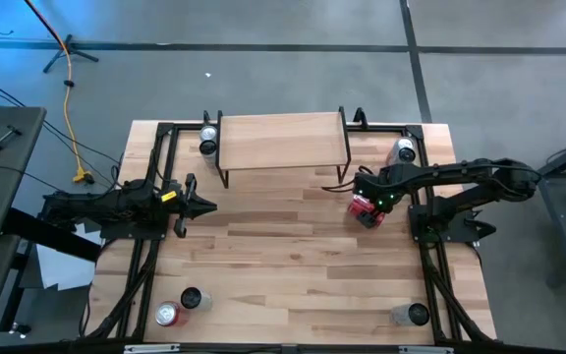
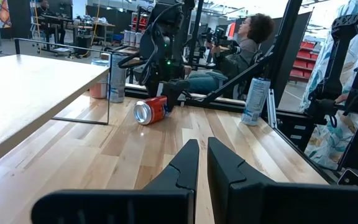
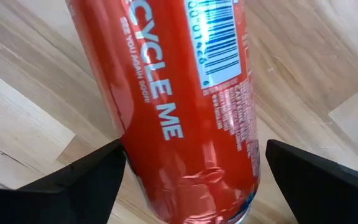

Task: Place canned beverage on shelf
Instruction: Put the top orange soda can on the shelf

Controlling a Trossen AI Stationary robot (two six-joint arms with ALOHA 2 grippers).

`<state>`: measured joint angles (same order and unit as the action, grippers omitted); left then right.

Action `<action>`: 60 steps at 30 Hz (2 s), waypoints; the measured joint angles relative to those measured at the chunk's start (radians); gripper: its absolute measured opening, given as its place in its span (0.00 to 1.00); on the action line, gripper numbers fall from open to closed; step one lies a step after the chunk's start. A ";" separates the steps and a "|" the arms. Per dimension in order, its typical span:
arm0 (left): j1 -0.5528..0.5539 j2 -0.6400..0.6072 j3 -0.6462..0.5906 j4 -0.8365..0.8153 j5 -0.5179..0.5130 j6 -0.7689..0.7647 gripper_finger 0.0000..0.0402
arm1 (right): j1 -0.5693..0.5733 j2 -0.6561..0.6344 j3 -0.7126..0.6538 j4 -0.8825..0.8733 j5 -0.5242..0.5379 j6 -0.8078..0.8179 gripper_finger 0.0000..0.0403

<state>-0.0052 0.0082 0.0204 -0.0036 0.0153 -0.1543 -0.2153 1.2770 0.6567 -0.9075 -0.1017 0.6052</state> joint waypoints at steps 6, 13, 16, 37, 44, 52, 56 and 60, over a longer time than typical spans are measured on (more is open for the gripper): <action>0.000 0.000 0.000 0.000 0.000 0.000 0.01 | 0.000 0.030 0.005 -0.003 -0.006 -0.003 0.76; 0.000 0.000 0.000 0.000 0.000 0.000 0.01 | 0.016 0.022 0.070 -0.079 -0.015 -0.012 0.70; 0.000 0.000 0.000 0.000 0.000 0.000 0.01 | 0.046 0.010 0.169 -0.119 -0.020 -0.053 0.70; -0.002 0.000 0.000 0.616 -0.030 -0.257 0.01 | 0.223 0.018 0.591 0.021 0.046 -0.056 0.70; -0.002 0.009 0.027 0.749 -0.185 -0.338 0.03 | 0.225 0.037 0.591 0.058 0.040 -0.036 0.70; -0.002 0.213 0.258 0.374 -0.165 -0.422 0.33 | 0.225 0.045 0.591 0.087 0.035 -0.029 0.70; -0.002 0.361 0.368 0.347 -0.101 -0.381 0.53 | 0.225 0.045 0.591 0.098 0.030 -0.029 0.70; -0.002 0.477 0.478 0.277 -0.045 -0.314 0.67 | 0.225 0.045 0.591 0.106 0.018 -0.034 0.70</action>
<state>-0.0071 0.4853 0.4987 0.2738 -0.0302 -0.4683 0.0097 1.3220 1.2480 -0.8017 -0.0837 0.5707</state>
